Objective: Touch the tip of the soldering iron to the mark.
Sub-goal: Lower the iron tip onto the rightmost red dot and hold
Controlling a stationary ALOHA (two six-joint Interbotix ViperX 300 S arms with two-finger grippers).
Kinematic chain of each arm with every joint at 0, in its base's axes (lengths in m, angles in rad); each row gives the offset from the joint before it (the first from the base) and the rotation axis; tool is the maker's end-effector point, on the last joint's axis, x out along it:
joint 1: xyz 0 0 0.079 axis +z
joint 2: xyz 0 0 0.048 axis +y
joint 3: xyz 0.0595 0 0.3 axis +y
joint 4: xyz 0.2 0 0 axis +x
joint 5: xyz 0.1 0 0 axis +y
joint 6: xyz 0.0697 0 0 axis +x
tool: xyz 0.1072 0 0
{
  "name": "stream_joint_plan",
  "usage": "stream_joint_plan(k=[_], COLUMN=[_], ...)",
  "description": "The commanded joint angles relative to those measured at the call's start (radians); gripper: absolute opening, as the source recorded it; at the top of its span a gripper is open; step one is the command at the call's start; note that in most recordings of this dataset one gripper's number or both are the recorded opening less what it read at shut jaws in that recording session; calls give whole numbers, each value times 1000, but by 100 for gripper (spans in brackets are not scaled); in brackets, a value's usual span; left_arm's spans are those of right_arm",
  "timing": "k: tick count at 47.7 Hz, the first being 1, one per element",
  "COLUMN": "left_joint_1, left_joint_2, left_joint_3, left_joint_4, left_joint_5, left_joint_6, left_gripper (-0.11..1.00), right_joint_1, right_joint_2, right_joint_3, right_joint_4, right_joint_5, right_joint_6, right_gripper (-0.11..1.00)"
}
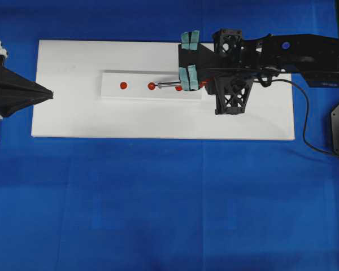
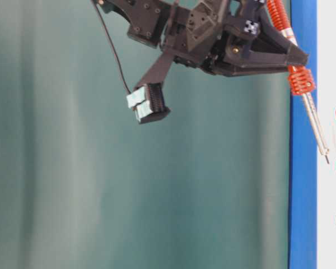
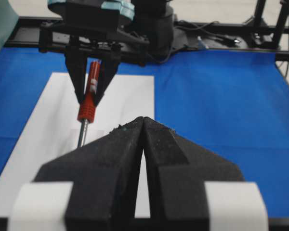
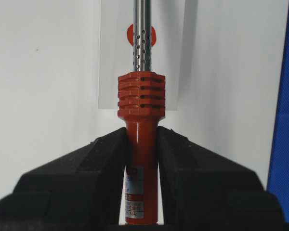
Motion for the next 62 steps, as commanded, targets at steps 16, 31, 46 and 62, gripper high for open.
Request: stream_joint_plan(k=[16,31,46,62], left_joint_1=[2,2,2,2], left_joint_2=[8,8,8,8], left_joint_3=[-8,-8,-8,-5], left_joint_4=[0,0,0,0], left_joint_5=[-11,-8,-8,-9], left_joint_6=[0,0,0,0], left_gripper=[0,0,0,0], right_joint_1=[-2,-3,-6,-6], right_joint_2=[26,26,26,26], right_joint_3=[-11,-11,-11,-11], right_joint_4=[2,2,2,2], right_joint_5=[-26,-23,-21,-20], right_joint_6=[2,2,2,2], right_gripper=[6,6,6,6])
